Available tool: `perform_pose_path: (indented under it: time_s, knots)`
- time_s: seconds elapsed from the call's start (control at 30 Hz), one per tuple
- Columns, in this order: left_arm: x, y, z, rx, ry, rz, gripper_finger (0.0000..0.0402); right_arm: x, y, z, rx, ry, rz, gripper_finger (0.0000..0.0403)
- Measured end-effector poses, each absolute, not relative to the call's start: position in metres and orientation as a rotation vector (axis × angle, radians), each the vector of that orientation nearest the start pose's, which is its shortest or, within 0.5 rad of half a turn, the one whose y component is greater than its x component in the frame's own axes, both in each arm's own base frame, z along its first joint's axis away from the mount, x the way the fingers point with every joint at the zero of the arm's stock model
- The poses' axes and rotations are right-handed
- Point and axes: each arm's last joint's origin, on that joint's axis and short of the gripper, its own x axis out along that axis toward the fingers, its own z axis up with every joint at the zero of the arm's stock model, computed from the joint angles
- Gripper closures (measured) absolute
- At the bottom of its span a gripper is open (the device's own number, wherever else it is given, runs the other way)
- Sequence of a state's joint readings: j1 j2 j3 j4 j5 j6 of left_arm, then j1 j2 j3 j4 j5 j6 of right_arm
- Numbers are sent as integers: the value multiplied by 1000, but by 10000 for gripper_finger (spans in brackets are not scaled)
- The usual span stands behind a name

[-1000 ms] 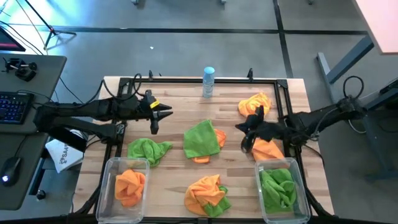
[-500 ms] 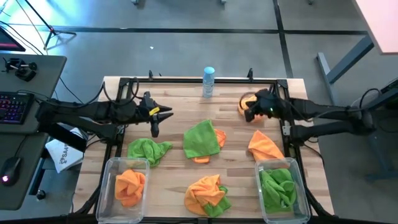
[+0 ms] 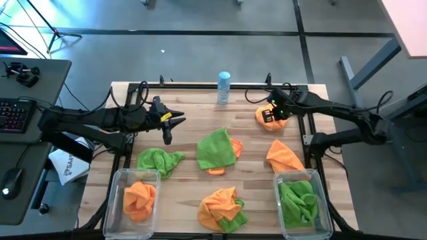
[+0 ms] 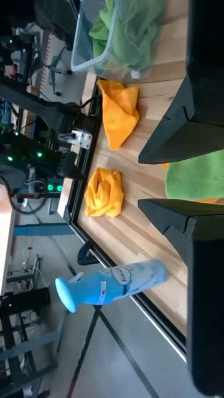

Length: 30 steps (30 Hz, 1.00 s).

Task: Sort microfiber towel by color & place in baskets
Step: Put the orange microfiber cloth into the left transparent bin

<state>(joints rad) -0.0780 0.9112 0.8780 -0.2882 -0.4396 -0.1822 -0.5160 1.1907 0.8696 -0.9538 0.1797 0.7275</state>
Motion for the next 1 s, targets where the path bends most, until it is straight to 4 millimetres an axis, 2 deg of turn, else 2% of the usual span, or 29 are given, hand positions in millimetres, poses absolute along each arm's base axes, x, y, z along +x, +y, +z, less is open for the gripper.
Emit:
perform_pose_path:
  time_s: [0.1, 0.2, 0.57, 0.83, 1.0]
  knots:
    - [195, -3, 334, -96, 279, 387, 312, 176, -108, 231, 808, 1050, -1034, 398]
    - [195, -3, 334, -95, 281, 389, 312, 178, -111, 228, 810, 1054, -1046, 376]
    - [194, -3, 333, -94, 286, 388, 312, 183, -117, 216, 816, 1077, -1155, 248]
    - [193, -4, 330, -106, 322, 369, 312, 195, -124, 186, 877, 1179, -1247, 179]
    - [193, -4, 327, -135, 348, 361, 312, 202, -129, 164, 851, 1267, -1298, 158]
